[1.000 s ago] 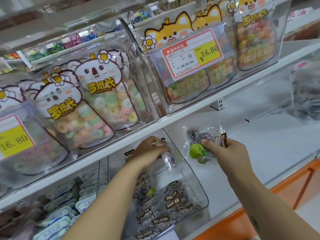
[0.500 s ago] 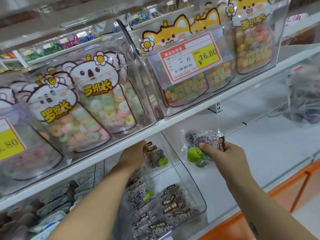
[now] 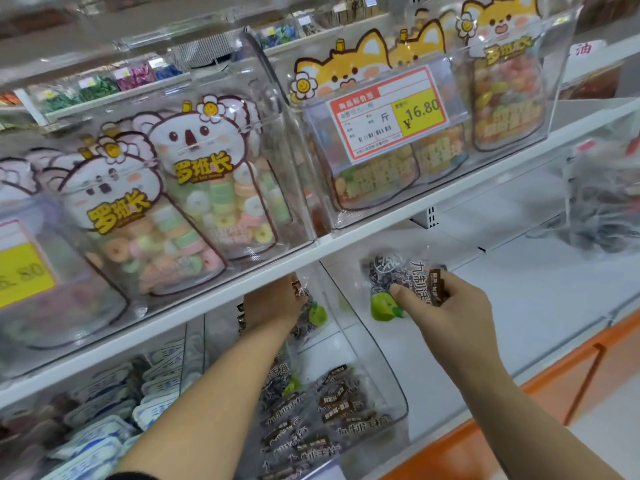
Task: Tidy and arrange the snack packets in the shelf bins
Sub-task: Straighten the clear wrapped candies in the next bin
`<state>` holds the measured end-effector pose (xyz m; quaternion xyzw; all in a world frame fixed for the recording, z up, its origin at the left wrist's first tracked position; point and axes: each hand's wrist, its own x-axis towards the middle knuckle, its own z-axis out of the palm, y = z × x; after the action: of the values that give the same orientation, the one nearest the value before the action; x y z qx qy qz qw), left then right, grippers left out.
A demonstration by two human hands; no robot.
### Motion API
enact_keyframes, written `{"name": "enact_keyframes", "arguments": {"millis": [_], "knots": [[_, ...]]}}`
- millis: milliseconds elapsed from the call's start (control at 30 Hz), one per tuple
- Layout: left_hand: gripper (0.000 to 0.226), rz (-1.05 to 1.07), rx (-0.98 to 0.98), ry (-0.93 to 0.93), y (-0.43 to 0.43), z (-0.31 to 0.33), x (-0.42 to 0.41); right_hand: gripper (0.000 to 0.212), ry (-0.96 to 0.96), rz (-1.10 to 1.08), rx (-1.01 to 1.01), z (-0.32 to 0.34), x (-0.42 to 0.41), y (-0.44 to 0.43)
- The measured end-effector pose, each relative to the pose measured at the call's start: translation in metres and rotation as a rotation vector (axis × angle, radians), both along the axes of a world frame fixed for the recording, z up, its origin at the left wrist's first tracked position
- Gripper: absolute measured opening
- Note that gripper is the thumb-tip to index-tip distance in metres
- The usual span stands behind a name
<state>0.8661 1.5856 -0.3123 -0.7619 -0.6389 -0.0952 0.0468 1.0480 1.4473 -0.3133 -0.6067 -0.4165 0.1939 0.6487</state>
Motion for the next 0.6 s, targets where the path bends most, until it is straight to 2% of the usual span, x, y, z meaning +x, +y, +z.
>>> {"name": "enact_keyframes", "arguments": {"millis": [133,267,400,500,600], "knots": [[0.028,-0.069,-0.145,0.011,-0.044,0.023,-0.015,0.018,-0.376,-0.095,0.148,0.005,-0.012,-0.018],[0.029,-0.182,0.005,0.059,-0.103,0.034,-0.047,0.032,-0.726,-0.14,0.294,0.004,-0.019,-0.035],[0.032,-0.169,0.027,0.126,-0.13,0.033,-0.078,0.024,-1.036,0.027,0.445,0.007,-0.028,-0.044],[0.036,-0.168,-0.042,0.124,-0.133,0.027,-0.091,0.033,-1.177,0.215,0.439,0.014,-0.034,-0.041],[0.043,-0.178,-0.085,0.09,-0.126,0.024,-0.095,0.028,-1.315,0.343,0.422,0.029,-0.044,-0.026]]}}
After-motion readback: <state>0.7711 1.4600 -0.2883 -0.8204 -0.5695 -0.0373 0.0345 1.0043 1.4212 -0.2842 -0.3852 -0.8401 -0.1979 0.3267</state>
